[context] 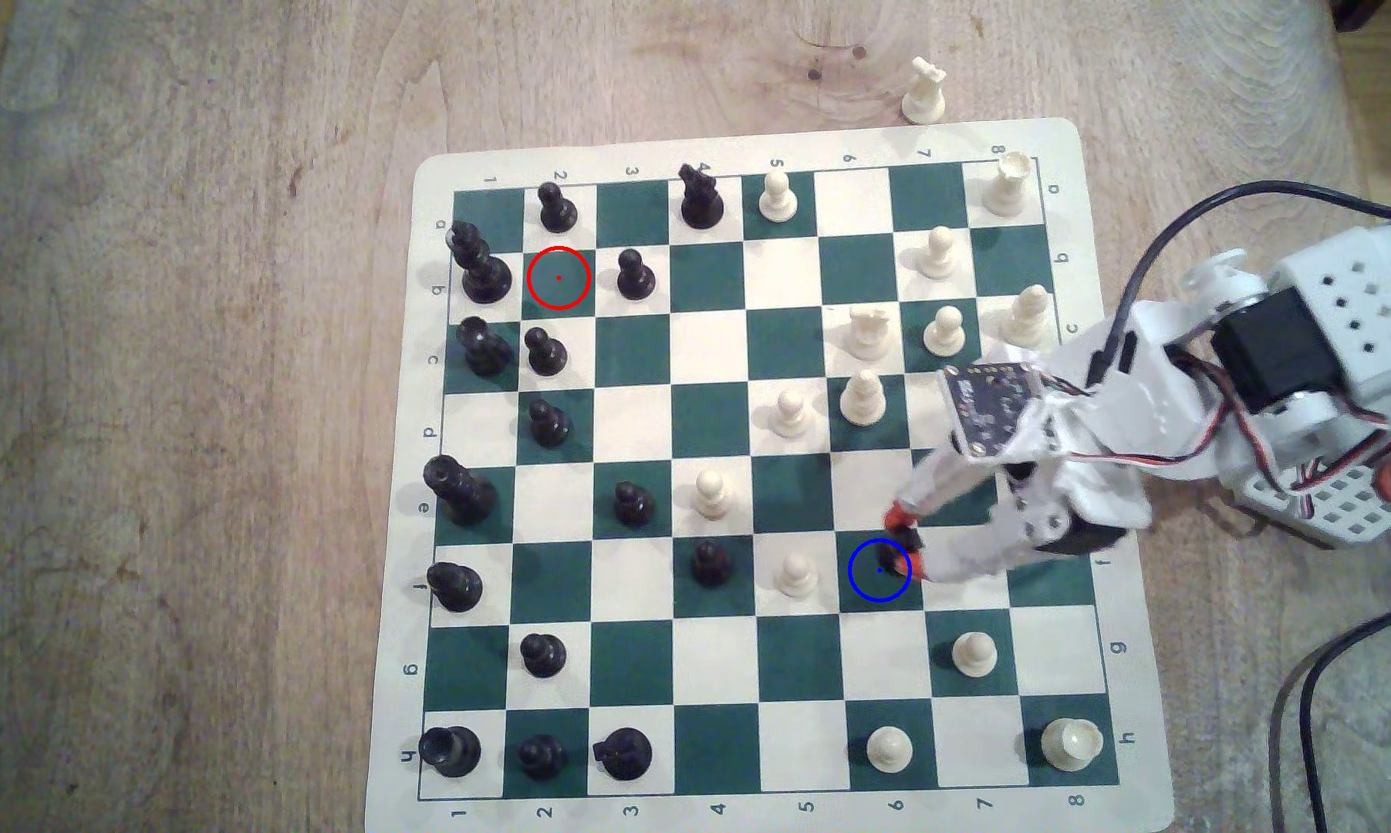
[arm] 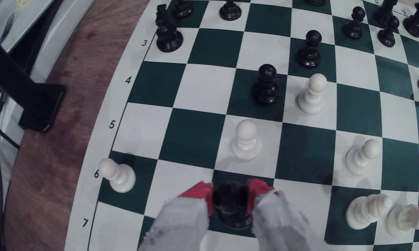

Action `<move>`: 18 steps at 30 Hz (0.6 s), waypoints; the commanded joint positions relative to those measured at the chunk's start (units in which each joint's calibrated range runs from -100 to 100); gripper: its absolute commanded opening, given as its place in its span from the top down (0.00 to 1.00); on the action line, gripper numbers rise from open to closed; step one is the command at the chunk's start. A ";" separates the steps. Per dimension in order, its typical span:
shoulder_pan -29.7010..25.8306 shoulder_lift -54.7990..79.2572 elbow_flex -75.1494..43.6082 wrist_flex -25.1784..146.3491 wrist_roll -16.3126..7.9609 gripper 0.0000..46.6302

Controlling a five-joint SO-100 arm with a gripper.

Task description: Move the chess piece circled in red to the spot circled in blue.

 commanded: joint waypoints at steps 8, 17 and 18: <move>-0.52 6.15 1.85 -11.22 -0.15 0.99; 0.97 8.78 3.48 -14.25 0.24 0.99; 1.05 8.78 4.03 -14.58 0.24 0.99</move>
